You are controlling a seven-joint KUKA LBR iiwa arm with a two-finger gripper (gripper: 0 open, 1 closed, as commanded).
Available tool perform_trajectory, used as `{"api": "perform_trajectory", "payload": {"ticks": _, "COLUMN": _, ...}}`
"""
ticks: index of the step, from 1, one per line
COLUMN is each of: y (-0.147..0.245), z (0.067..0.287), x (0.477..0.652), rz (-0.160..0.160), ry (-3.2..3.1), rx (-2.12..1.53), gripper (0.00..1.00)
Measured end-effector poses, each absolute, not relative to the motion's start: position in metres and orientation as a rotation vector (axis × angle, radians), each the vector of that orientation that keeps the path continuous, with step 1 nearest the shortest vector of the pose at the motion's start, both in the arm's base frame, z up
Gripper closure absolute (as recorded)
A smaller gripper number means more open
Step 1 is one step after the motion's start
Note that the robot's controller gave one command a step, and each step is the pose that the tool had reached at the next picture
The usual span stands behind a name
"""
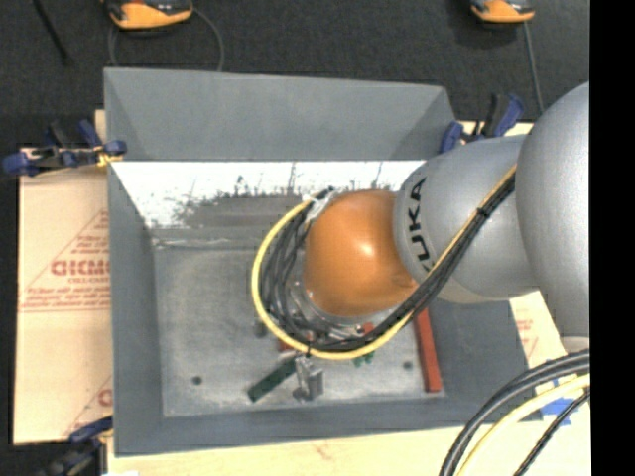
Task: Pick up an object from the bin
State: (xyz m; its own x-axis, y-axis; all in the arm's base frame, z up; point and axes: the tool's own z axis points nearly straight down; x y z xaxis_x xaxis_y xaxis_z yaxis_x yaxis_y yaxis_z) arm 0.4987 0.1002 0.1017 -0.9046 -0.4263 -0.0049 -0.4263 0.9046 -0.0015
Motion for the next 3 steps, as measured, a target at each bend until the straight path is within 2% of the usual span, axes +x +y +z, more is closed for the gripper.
{"api": "perform_trajectory", "payload": {"ticks": 1, "y": 0.099, "z": 0.110, "x": 0.525, "rz": -0.001, "ry": 2.940, "rx": -1.093, "gripper": 0.00}}
{"api": "perform_trajectory", "payload": {"ticks": 2, "y": 0.028, "z": 0.069, "x": 0.531, "rz": 0.000, "ry": 2.874, "rx": -1.268, "gripper": 0.00}}
{"api": "perform_trajectory", "payload": {"ticks": 3, "y": 0.028, "z": 0.070, "x": 0.532, "rz": 0.002, "ry": 2.876, "rx": -1.260, "gripper": 0.00}}
